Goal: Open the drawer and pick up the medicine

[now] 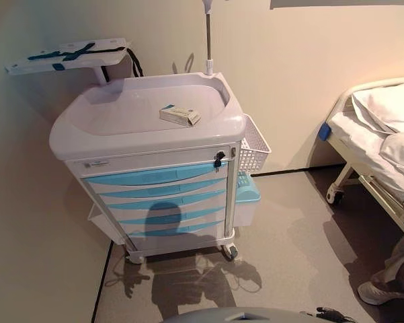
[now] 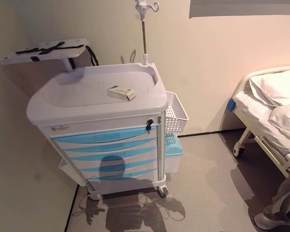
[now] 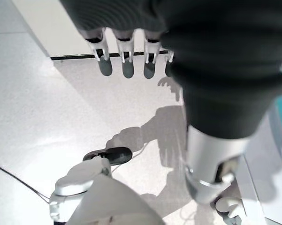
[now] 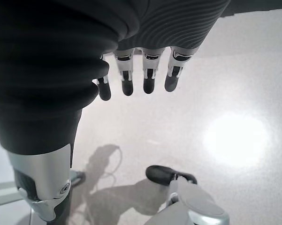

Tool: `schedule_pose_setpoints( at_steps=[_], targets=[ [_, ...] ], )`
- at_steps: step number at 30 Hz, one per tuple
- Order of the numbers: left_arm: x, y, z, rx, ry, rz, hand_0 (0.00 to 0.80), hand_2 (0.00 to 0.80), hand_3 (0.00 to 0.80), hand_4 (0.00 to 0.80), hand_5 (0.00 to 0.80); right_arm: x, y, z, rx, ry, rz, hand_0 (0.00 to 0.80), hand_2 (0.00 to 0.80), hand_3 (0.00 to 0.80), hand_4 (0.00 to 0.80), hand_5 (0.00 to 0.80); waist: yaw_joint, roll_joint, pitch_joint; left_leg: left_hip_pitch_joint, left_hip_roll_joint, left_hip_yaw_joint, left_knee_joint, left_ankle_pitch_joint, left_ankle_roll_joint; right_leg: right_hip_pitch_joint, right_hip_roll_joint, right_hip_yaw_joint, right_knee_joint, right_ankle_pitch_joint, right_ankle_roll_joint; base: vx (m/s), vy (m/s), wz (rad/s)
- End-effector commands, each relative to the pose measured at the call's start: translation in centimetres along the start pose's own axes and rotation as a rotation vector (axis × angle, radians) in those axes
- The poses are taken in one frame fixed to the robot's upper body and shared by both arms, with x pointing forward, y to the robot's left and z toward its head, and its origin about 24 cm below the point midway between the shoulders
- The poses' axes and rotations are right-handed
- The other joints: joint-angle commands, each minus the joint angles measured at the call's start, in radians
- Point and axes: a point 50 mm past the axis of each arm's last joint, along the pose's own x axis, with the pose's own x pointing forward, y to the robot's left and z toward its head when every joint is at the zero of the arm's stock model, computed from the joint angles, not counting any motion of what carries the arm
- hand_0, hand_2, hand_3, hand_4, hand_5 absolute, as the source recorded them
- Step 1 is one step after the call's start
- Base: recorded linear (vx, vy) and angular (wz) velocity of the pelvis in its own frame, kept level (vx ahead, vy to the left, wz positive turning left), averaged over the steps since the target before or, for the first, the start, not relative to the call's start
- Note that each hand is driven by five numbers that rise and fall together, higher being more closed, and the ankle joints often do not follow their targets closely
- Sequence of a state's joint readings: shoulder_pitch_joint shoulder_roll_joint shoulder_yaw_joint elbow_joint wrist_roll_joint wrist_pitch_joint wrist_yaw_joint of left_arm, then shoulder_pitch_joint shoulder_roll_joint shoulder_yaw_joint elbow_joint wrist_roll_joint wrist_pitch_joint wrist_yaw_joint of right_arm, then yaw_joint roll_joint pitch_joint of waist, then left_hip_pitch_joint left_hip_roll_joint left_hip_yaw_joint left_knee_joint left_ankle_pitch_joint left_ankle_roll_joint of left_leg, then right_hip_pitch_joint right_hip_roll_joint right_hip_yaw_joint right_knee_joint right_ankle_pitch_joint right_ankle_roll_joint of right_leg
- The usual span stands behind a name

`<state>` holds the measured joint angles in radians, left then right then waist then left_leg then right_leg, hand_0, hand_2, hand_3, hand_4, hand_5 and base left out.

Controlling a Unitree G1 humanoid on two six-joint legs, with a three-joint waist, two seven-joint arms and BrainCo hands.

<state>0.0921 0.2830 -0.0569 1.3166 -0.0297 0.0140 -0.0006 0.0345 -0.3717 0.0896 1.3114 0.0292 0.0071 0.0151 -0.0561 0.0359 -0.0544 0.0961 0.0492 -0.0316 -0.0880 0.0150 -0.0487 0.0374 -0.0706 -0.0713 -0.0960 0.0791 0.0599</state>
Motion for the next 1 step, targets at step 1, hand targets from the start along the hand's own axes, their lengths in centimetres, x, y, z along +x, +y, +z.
schedule_pose_setpoints(
  at_steps=[1],
  targets=[
    [0.1,1.17,1.22,-0.03,-0.016,0.033,0.0,0.0,0.0,0.0,0.0,0.16,0.94,0.81,-0.012,0.004,0.022,0.0,0.0,0.0,0.0,0.0,0.007,-0.059,0.007,-0.037,-0.068,-0.041,0.03,-0.028,0.036,0.004,-0.028,-0.024,0.056,-0.043,0.064,0.0,0.0,0.0]
  ],
)
